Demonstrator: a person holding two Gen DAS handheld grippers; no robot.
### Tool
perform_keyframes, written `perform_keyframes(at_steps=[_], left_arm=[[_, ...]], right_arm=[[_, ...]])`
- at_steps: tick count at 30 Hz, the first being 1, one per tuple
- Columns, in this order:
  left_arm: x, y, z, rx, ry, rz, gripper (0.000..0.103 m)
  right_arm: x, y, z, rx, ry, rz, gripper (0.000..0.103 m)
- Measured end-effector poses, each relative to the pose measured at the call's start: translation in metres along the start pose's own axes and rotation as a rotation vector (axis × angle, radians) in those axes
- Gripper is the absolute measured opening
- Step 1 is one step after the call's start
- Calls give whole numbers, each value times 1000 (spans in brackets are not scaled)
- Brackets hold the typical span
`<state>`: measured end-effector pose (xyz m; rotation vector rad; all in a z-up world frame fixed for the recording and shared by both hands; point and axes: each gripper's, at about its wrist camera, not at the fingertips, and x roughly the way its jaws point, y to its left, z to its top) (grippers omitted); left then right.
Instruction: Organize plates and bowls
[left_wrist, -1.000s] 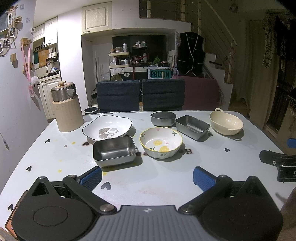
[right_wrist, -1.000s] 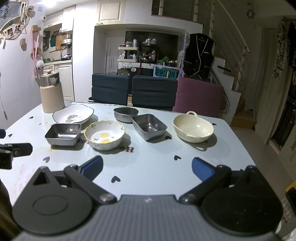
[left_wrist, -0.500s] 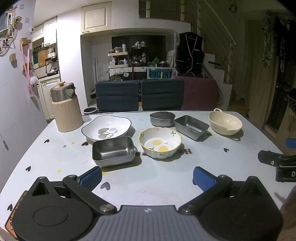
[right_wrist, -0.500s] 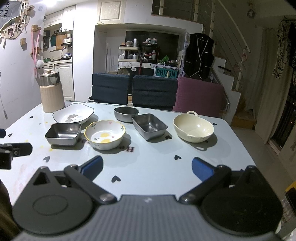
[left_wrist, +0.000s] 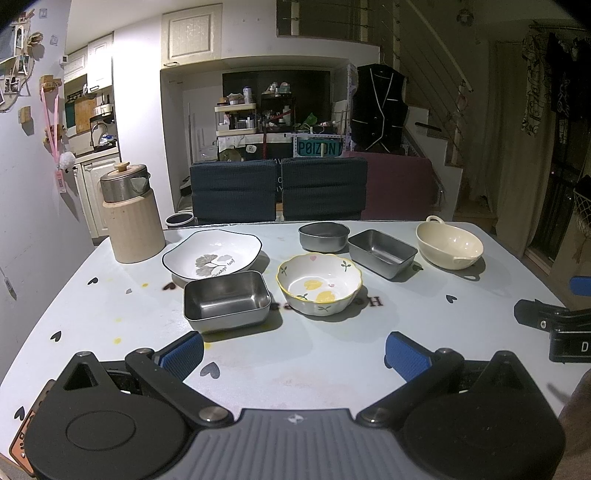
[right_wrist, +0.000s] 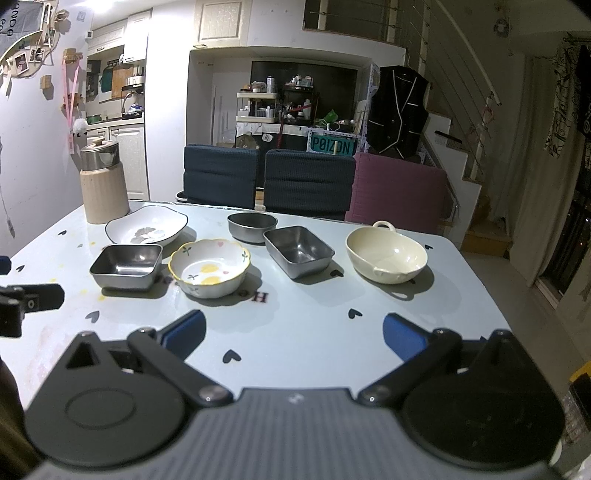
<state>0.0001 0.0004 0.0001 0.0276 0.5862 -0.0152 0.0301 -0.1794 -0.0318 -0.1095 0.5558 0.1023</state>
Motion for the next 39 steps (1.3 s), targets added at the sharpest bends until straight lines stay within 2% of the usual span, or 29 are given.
perform_keyframes(at_steps=[24,30,39], left_arm=[[1,-4,-2,-4,18,16,103],[11,12,-1,-60,44,48,103],[38,43,17,-146,64,69,103]], right_arm=[[1,0,1,9,8,0,103],[8,2,-2,7,22,6,103],[34,13,22,-33,52,45,103]])
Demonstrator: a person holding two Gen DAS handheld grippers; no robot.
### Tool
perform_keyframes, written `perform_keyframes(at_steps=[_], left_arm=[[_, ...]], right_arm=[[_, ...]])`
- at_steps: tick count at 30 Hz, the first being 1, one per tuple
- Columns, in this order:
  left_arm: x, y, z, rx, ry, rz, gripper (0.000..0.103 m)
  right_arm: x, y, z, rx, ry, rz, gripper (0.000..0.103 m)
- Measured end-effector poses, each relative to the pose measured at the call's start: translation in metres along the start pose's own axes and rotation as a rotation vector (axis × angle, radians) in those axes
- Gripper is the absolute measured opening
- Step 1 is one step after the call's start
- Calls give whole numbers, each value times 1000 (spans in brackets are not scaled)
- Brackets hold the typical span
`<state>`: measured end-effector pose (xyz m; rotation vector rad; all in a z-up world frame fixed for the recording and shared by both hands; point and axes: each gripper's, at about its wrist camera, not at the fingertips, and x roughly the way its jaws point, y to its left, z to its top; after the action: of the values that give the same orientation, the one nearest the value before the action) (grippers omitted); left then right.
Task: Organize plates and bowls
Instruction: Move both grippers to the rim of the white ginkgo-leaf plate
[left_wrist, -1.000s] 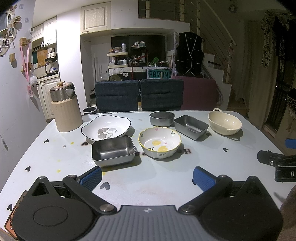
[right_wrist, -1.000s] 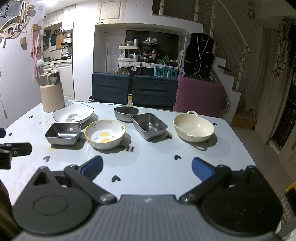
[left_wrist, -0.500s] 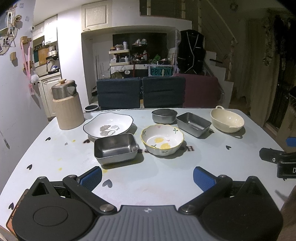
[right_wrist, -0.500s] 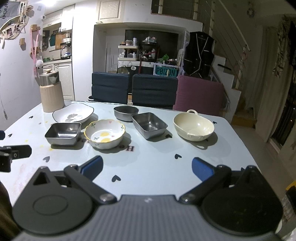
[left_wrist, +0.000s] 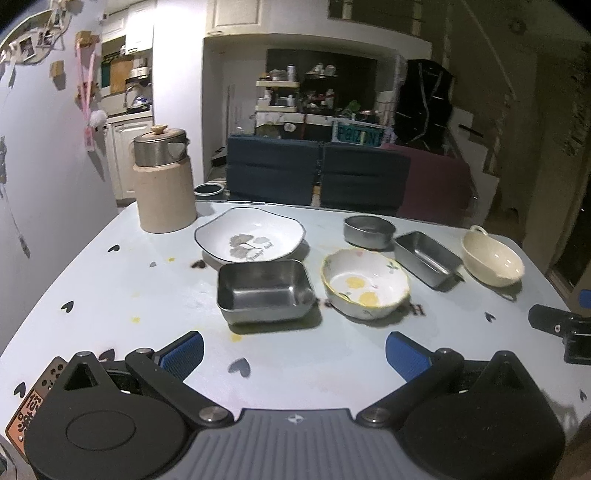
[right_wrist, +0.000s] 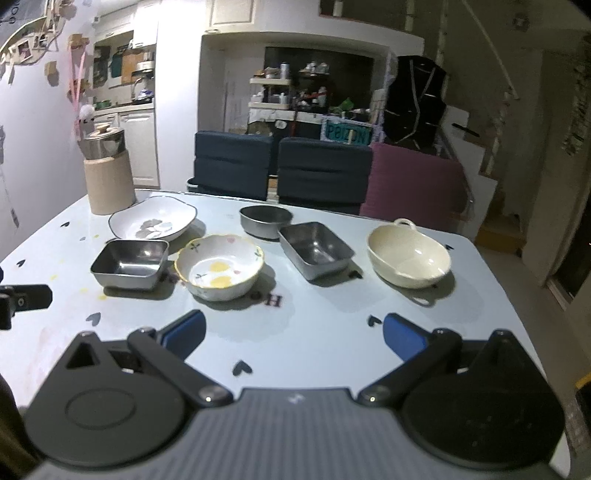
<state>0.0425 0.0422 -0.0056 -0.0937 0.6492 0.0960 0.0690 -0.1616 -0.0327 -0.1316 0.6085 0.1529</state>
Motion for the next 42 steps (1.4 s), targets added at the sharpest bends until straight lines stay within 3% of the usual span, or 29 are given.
perform_keyframes(at_steps=[12,17,24,30,36,38,40,42], left_arm=[[57,41,56,-141,-32,121,103],[87,55,77,-151,-61,186,103],[145,80,103,-239,-20,172,103],[184,96,111,-303,21,204,103],[221,118,106,-414,93,143,102],[233,122,103,-413,119,136,98],[242,125,100,-405,139,117,94],[249,129,98,-424,159,88,87]], right_arm=[[61,18,66,-66,-60,158,103],[101,29,99,-98,-95,219,103],[168,50,150,-76,-159,303,103],[241,86,191,-149,-70,411,103],[305,119,209,-133,-8,436,103],[332,125,210,-111,49,455,98],[361,133,207,-102,112,482,80],[383,139,207,-80,155,496,69]])
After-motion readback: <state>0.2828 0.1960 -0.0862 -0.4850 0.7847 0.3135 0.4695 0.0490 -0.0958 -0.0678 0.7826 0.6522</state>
